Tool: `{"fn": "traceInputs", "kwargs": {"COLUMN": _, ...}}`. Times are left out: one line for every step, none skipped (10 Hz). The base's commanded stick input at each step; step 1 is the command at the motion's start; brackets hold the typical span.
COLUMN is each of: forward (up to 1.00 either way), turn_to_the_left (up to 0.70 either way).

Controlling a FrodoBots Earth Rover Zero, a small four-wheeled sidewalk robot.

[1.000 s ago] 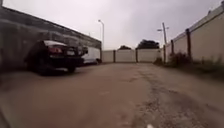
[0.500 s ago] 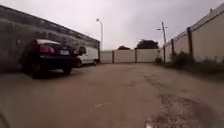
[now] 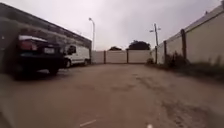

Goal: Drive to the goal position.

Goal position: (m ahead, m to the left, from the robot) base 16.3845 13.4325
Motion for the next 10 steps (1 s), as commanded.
{"fn": "traceInputs", "kwargs": {"forward": 0.85, "turn_to_the_left": 0.03}}
{"fn": "traceInputs", "kwargs": {"forward": 0.85, "turn_to_the_left": 0.03}}
{"fn": "traceInputs", "kwargs": {"forward": 0.85, "turn_to_the_left": 0.03}}
{"fn": "traceInputs", "kwargs": {"forward": 0.85, "turn_to_the_left": 0.03}}
{"fn": "traceInputs", "kwargs": {"forward": 0.85, "turn_to_the_left": 0.03}}
{"fn": "traceInputs", "kwargs": {"forward": 0.85, "turn_to_the_left": 0.03}}
{"fn": "traceInputs", "kwargs": {"forward": 0.85, "turn_to_the_left": -0.08}}
{"fn": "traceInputs", "kwargs": {"forward": 0.85, "turn_to_the_left": -0.26}}
{"fn": "traceInputs", "kwargs": {"forward": 0.85, "turn_to_the_left": -0.31}}
{"fn": "traceInputs", "kwargs": {"forward": 0.85, "turn_to_the_left": -0.31}}
